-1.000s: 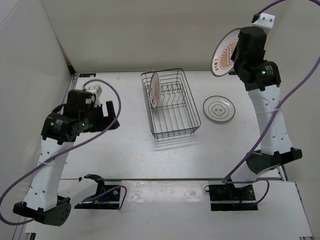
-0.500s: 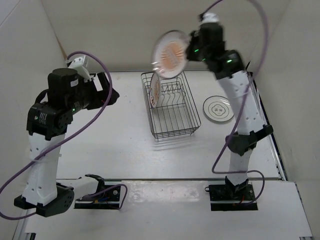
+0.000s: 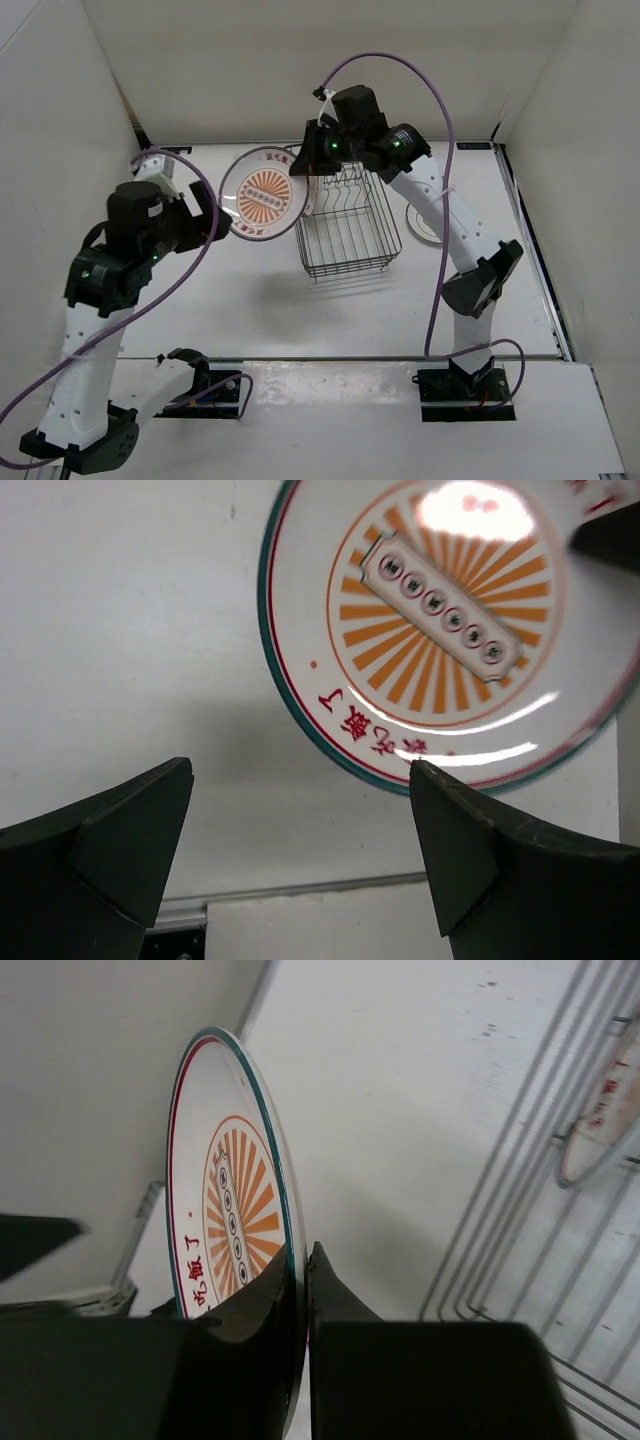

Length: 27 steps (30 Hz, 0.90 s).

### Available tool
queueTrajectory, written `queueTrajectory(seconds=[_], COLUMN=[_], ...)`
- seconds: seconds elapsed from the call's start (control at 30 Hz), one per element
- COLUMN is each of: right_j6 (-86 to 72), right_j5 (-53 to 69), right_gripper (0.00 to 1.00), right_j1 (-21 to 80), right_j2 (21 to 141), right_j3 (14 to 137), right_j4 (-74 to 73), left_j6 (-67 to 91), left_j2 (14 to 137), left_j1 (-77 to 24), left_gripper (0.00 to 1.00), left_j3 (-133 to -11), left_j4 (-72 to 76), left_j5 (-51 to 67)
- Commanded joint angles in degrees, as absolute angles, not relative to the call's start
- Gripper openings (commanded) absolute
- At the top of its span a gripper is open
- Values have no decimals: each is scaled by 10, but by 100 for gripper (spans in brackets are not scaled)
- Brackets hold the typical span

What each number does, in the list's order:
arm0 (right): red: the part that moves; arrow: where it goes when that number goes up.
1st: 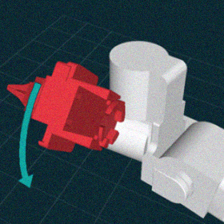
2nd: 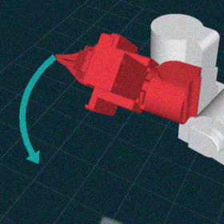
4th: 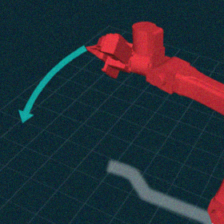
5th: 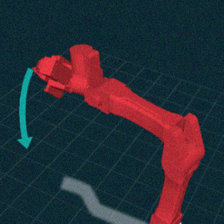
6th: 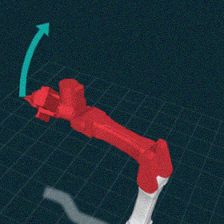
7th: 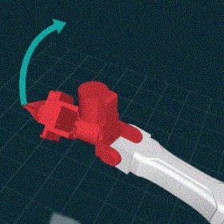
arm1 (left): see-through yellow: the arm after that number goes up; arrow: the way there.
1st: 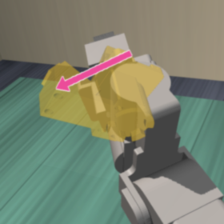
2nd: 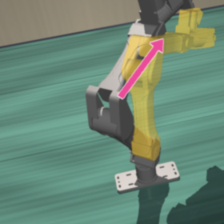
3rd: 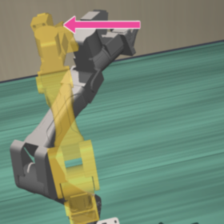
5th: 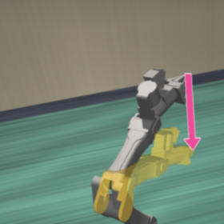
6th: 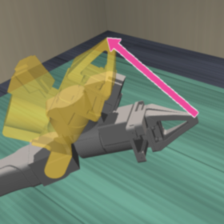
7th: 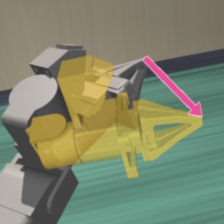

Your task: Unload the plates from the dish rack

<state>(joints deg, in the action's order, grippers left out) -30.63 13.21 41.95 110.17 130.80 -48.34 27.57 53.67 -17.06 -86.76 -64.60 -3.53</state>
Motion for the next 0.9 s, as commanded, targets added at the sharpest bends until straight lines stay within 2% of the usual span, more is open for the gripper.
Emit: queueTrajectory(seconds=[0.0,0.17,0.33,0.4,0.43,0.47,0.5,0.53,0.57,0.63,0.67,0.77,0.87], right_j6=[-360,-374,-388,-394,-396,-396,-398,-398,-399,-399,-401,-413,-416], right_j5=[225,240,249,250,249,249,247,246,244,237,232,228,232], right_gripper=[0,0,0,0,0,0,0,0,0,0,0,0,0], right_j1=[439,442,440,440,441,442,440,440,440,441,439,439,438], right_j2=[1072,1049,1025,1012,1010,1000,999,998,990,984,963,935,936], right_j3=[1311,1279,1256,1235,1231,1219,1215,1209,1199,1172,1145,1073,1054], right_j4=[-390,-359,-347,-337,-335,-331,-331,-332,-333,-331,-330,-300,-296], left_j6=[324,360,367,376,379,386,387,392,394,397,398,392,390], left_j2=[521,526,555,558,560,563,567,569,567,563,561,550,541], left_j1=[-172,-172,-173,-172,-173,-172,-172,-171,-172,-173,-172,-173,-172], left_gripper=[100,100,100,93,88,75,67,51,40,27,17,4,0], left_j3=[-784,-741,-743,-730,-727,-727,-727,-727,-723,-719,-712,-696,-683], left_j4=[-583,-490,-460,-447,-436,-433,-431,-432,-430,-439,-444,-454,-460], left_j5=[14,109,120,124,128,136,142,145,140,122,112,98,95])
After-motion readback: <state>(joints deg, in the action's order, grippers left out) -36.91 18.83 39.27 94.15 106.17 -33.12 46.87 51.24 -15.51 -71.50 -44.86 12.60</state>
